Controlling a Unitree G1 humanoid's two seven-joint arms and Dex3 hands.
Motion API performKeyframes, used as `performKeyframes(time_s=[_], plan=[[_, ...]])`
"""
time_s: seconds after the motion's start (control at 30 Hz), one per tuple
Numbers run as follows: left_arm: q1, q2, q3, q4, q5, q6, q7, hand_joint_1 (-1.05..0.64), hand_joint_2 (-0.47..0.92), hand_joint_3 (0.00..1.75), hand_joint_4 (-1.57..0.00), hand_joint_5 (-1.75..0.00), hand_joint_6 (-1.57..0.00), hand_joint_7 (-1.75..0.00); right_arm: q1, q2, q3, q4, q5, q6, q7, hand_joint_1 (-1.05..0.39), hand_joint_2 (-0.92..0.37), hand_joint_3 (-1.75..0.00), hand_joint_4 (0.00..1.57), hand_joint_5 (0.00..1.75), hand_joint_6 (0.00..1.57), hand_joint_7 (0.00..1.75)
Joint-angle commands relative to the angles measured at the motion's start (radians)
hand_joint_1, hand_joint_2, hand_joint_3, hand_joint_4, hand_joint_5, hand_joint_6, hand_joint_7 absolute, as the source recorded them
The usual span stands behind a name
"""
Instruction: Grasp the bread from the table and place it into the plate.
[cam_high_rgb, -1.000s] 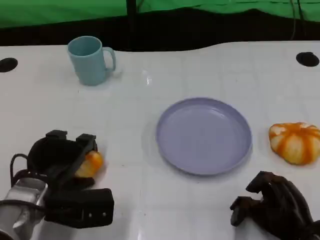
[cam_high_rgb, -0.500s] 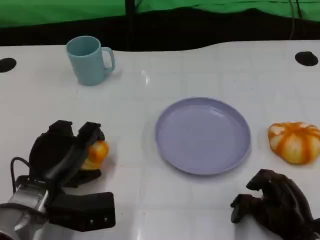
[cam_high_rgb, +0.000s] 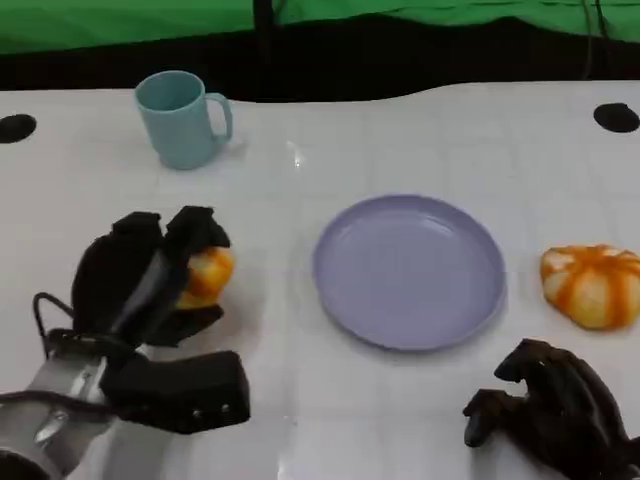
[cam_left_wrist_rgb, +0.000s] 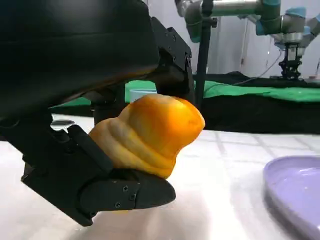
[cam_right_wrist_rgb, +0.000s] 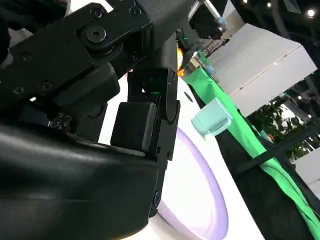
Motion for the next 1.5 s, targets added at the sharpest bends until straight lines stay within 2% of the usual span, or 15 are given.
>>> performKeyframes(time_s=[0.03,0.17,0.23,0.27,0.3,0.33,0.43,0.83,0.9,1.03,1.2,1.3,1.37,1.43,1.5], plan=[[-0.063,-0.028,0.019,0.004,-0.034,-0.039,-0.036,-0.24,0.67,0.63,-0.7,-1.75,-0.48,-1.74,-0.005,-0.02,-0.004,-0.001,-0.006,-0.013,0.003,-1.04,-0.72,-0.01,1.57,0.73,1.57,0.36],[-0.113,-0.07,0.008,0.041,-0.035,-0.058,-0.033,-0.24,0.67,0.58,-0.75,-1.75,-0.65,-1.48,0.005,-0.02,0.001,-0.014,-0.015,-0.017,-0.009,-1.04,-0.72,-0.01,1.57,0.73,1.57,0.36],[-0.144,-0.093,-0.003,0.07,-0.025,-0.072,-0.019,-0.26,0.73,0.49,-0.77,-1.75,-0.91,-0.89,0.011,-0.019,0.003,-0.02,-0.02,-0.022,-0.012,-1.05,-0.73,-0.01,1.57,0.73,1.57,0.36],[-0.16,-0.104,-0.007,0.09,-0.025,-0.088,-0.015,-0.25,0.69,0.56,-0.78,-1.75,-0.73,-1.34,0.013,-0.019,0.003,-0.023,-0.019,-0.021,-0.013,-1.05,-0.73,-0.01,1.57,0.73,1.57,0.37],[-0.173,-0.111,-0.011,0.107,-0.026,-0.099,-0.016,-0.25,0.65,0.62,-0.78,-1.75,-0.64,-1.54,0.014,-0.018,0.003,-0.024,-0.017,-0.017,-0.013,-1.05,-0.73,-0.01,1.57,0.73,1.57,0.37],[-0.187,-0.12,-0.016,0.122,-0.023,-0.1,-0.019,-0.27,0.62,0.7,-0.77,-1.75,-0.58,-1.66,0.014,-0.018,0.002,-0.025,-0.014,-0.012,-0.012,-1.05,-0.72,-0.01,1.57,0.73,1.57,0.37],[-0.218,-0.145,-0.028,0.156,-0.016,-0.096,-0.019,-0.29,0.59,0.77,-0.77,-1.75,-0.57,-1.74,0.014,-0.019,0.002,-0.026,-0.012,-0.006,-0.011,-1.05,-0.72,0.0,1.57,0.73,1.57,0.37],[-0.325,-0.246,-0.071,0.255,-0.025,-0.119,-0.091,-0.29,0.55,0.89,-0.83,-1.75,-0.6,-1.75,0.012,-0.02,0.007,-0.024,-0.017,-0.009,-0.012,-1.05,-0.73,0.0,1.57,0.74,1.57,0.37],[-0.348,-0.272,-0.086,0.277,-0.013,-0.109,-0.091,-0.31,0.55,0.95,-0.86,-1.75,-0.73,-1.45,0.011,-0.019,0.005,-0.022,-0.012,-0.008,-0.006,-1.04,-0.73,0.0,1.57,0.73,1.57,0.36],[-0.381,-0.303,-0.102,0.312,-0.005,-0.095,-0.089,-0.33,0.55,0.99,-0.88,-1.75,-0.73,-1.5,0.016,-0.018,0.007,-0.028,-0.015,-0.009,-0.012,-1.04,-0.73,-0.01,1.57,0.73,1.57,0.37],[-0.445,-0.357,-0.134,0.379,0.017,-0.075,-0.116,-0.31,0.56,0.97,-0.88,-1.75,-0.81,-1.14,0.023,-0.015,0.011,-0.035,-0.017,-0.013,-0.011,-1.05,-0.73,-0.01,1.57,0.73,1.57,0.37],[-0.463,-0.375,-0.136,0.404,0.009,-0.067,-0.123,-0.31,0.57,0.97,-0.9,-1.75,-0.73,-1.43,0.024,-0.013,0.011,-0.036,-0.015,-0.011,-0.011,-1.05,-0.73,0.0,1.57,0.73,1.57,0.36],[-0.476,-0.382,-0.145,0.421,0.017,-0.063,-0.12,-0.32,0.58,0.97,-0.9,-1.75,-0.71,-1.49,0.026,-0.012,0.012,-0.038,-0.014,-0.013,-0.009,-1.05,-0.73,0.0,1.57,0.74,1.57,0.36],[-0.494,-0.393,-0.162,0.443,0.032,-0.053,-0.116,-0.31,0.57,1.01,-0.91,-1.75,-0.72,-1.41,0.029,-0.01,0.014,-0.041,-0.014,-0.014,-0.006,-1.04,-0.74,-0.01,1.57,0.73,1.57,0.36],[-0.507,-0.402,-0.174,0.463,0.037,-0.047,-0.125,-0.3,0.6,0.92,-0.9,-1.75,-0.79,-1.06,0.032,-0.008,0.014,-0.044,-0.013,-0.013,-0.007,-1.04,-0.74,-0.01,1.57,0.73,1.57,0.36]])
